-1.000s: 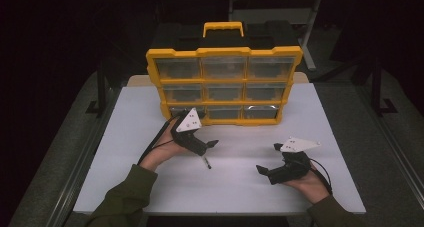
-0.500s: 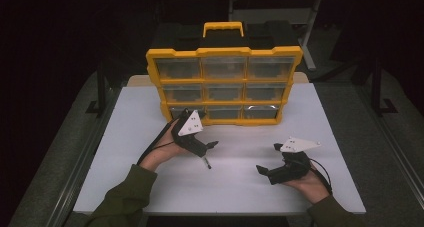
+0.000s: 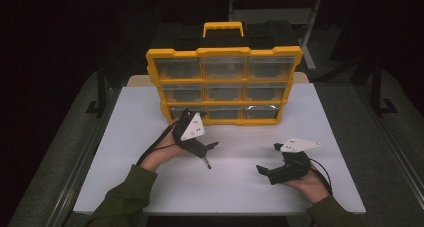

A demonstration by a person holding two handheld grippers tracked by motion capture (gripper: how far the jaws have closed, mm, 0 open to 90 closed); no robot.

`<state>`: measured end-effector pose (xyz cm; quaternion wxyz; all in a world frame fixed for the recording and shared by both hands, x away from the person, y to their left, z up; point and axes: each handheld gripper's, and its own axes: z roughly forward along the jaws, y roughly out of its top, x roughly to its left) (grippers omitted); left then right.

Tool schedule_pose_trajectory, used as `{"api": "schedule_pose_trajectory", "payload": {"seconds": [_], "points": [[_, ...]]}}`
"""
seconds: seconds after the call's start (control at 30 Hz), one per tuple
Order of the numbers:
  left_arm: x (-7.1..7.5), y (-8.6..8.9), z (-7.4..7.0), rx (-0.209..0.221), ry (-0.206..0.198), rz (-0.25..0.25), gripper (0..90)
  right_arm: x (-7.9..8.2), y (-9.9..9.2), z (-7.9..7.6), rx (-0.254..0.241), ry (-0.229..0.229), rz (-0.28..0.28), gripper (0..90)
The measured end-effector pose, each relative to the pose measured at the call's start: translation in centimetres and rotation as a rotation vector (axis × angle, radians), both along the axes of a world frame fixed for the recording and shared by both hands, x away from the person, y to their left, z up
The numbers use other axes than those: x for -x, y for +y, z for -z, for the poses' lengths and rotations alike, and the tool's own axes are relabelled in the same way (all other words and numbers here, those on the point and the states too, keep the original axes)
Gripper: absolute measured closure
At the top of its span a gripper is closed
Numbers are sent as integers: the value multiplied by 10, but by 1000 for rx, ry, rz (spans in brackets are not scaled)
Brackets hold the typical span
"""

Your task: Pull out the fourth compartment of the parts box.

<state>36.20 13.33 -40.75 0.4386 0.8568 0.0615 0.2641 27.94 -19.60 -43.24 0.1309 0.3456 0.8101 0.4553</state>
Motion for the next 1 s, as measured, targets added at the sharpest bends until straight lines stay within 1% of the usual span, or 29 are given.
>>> {"api": "schedule_pose_trajectory", "payload": {"seconds": [0.07, 0.1, 0.13, 0.23, 0.4, 0.43, 0.47, 0.5, 0.67, 0.7, 0.8, 0.9, 0.93, 1.0], "points": [[0, 0, 0, -2, -5, 1, 7, 0, 0, 0, 0, -1, 0, 0], [1, 0, 0, -10, -16, 2, 7, 0, 0, 0, 1, -1, 0, 0], [1, 0, 0, -10, -16, 2, 7, 0, 0, 0, 0, -1, 0, 0], [2, -1, 1, -28, -38, 6, 7, 0, 0, 0, 1, 0, -1, 0], [2, -2, 1, -34, -50, 6, 7, 0, 0, 0, 1, -1, 0, 0], [3, -2, 1, -38, -63, 8, 7, 0, 0, 0, 1, -1, -1, 0], [3, -2, 1, -38, -63, 8, 7, 0, 0, 0, 1, -1, -1, 0], [4, -2, 1, -40, -73, 8, 7, 0, 0, 0, 1, -1, -1, 0], [5, -3, 2, -53, -93, 7, 7, 0, 0, 0, -1, -1, 0, 0], [5, -4, 2, -66, -107, 7, 7, 0, -1, 0, 0, -3, -1, 0], [6, -4, 2, -73, -119, 7, 7, 0, -1, 0, -1, -3, 0, 0], [7, -5, 3, -91, -144, 6, 8, 0, -1, 0, -1, -4, 0, 0], [7, -5, 3, -101, -159, 8, 8, 0, 0, 0, 0, -4, 0, 0], [8, -5, 3, -103, -164, 8, 7, 0, -1, 0, 0, -3, -1, 0]]}}
